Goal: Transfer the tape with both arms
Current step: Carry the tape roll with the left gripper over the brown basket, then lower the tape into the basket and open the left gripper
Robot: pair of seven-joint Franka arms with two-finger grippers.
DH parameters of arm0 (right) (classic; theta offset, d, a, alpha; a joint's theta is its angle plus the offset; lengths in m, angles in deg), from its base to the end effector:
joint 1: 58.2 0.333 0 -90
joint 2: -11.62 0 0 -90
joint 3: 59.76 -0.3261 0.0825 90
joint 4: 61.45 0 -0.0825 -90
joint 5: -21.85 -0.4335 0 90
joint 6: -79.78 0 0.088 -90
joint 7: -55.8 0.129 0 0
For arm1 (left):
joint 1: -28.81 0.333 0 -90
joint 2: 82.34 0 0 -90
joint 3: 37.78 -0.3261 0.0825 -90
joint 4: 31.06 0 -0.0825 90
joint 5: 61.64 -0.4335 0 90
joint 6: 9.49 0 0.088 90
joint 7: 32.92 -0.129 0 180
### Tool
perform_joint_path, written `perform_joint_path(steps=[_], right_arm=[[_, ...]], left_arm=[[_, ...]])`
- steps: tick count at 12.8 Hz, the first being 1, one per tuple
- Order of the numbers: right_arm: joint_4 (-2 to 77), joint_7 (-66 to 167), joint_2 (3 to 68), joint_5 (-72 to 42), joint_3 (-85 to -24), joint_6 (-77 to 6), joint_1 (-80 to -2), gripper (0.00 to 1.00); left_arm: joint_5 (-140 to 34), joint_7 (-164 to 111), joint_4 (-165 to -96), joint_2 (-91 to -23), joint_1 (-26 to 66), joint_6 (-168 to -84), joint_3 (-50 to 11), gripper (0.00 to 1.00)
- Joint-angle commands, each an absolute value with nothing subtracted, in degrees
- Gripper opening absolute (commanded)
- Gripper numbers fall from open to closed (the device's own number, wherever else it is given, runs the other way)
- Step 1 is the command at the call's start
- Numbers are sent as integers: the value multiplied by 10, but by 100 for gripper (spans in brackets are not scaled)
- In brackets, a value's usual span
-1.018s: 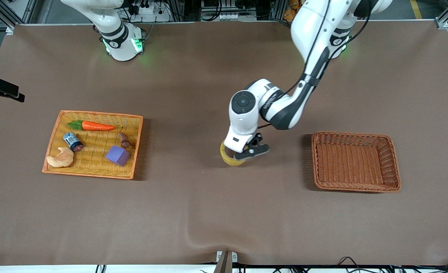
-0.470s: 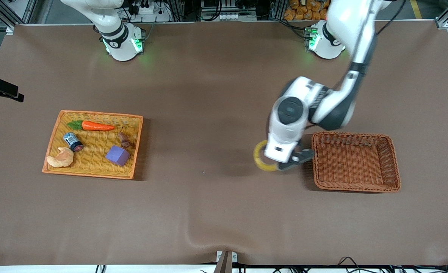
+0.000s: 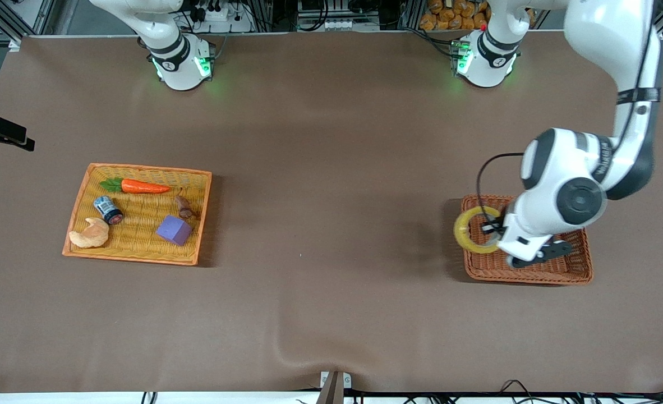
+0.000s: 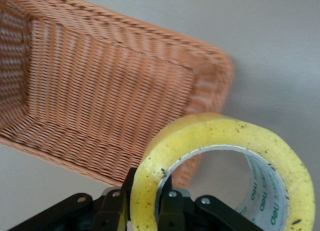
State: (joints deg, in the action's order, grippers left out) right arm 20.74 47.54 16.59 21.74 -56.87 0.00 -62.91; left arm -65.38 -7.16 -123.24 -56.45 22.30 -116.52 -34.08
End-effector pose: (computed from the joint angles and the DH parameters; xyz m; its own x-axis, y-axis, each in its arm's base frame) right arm 0.6048 -0.0791 0.6154 0.9918 0.0126 -0.1274 0.0106 -0.9998 -0.0160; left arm 0.6904 -0.1138 0.3163 0.9544 0.2528 -0.1589 0.2374 -0.9652 -0.1094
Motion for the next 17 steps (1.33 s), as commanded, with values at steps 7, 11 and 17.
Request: perform_joint_path(steps=[7,11,17], right_arm=[[212,485,157,226,-570,1,-626,100],[212,484,157,225,-571,1,-626,100],[212,485,157,225,-570,0,-626,100]], left_arm=[[-624,-181,-1373,-639,336,-1264,-333,0],[-624,-136,-1472,-669,342,-1409,-334,0],[-625,-45,-1483,-599,372,-1540,-338,0]])
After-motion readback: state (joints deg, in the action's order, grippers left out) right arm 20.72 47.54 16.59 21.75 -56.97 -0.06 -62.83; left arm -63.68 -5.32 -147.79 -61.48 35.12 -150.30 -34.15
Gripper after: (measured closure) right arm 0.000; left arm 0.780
